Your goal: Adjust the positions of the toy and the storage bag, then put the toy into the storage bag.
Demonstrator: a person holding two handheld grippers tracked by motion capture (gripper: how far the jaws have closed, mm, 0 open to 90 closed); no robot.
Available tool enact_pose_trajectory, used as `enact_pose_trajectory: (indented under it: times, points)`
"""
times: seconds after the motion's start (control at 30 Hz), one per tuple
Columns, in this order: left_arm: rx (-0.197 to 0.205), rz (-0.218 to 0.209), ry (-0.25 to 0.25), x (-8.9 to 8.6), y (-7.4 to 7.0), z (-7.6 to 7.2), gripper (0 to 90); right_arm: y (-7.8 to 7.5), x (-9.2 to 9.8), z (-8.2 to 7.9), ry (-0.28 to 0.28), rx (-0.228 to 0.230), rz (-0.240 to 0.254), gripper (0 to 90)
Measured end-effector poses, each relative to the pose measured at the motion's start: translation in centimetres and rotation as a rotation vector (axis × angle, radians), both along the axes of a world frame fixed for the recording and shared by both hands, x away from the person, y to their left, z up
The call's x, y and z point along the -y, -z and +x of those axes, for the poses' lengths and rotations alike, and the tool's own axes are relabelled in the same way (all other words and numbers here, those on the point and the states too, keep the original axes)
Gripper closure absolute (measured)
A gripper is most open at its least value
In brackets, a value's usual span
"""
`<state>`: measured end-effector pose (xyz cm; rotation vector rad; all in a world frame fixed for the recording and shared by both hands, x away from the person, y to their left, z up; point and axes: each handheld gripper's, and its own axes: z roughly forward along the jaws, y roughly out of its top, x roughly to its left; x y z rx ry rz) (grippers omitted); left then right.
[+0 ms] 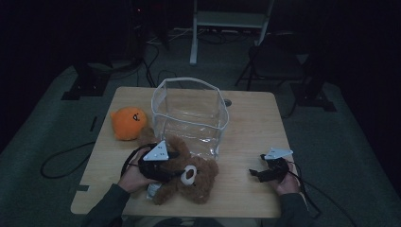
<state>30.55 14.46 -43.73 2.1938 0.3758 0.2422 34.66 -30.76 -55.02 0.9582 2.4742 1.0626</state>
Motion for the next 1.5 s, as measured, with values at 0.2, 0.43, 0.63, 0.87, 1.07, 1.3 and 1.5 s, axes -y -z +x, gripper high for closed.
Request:
enact_pose_trajectory:
  times: [0.2, 0.43, 0.63, 0.87, 1.07, 1.3, 1.5]
  points:
    - [-0.004, 0.004, 0.019, 0.2, 0.2, -0.1, 33.3, 0.0, 0.0, 0.0, -0.001, 0.000, 0.000, 11.6]
    - [-0.006, 0.010, 0.037, 0.4, 0.6, -0.2, 31.4, 0.0, 0.0, 0.0, -0.001, 0.000, -0.001, 11.6]
    - [0.008, 0.012, 0.057, 0.9, 0.8, -0.5, 31.2, 0.0, 0.0, 0.0, -0.001, 0.000, -0.001, 11.6]
    - [0.008, 0.030, 0.090, 1.5, 1.2, -0.8, 30.2, 0.0, 0.0, 0.0, -0.001, 0.000, -0.001, 11.6]
    - [-0.017, 0.033, 0.099, 1.9, 1.9, -0.9, 28.0, 0.0, 0.0, 0.0, -0.001, 0.000, 0.000, 11.6]
    - [0.009, 0.074, 0.126, 2.9, 2.3, -1.4, 27.3, 0.0, 0.0, 0.0, -0.001, 0.000, -0.001, 11.6]
    - [0.021, 0.119, 0.132, 3.7, 2.8, -0.8, 24.3, 0.0, 0.0, 0.0, -0.001, 0.000, -0.001, 11.6]
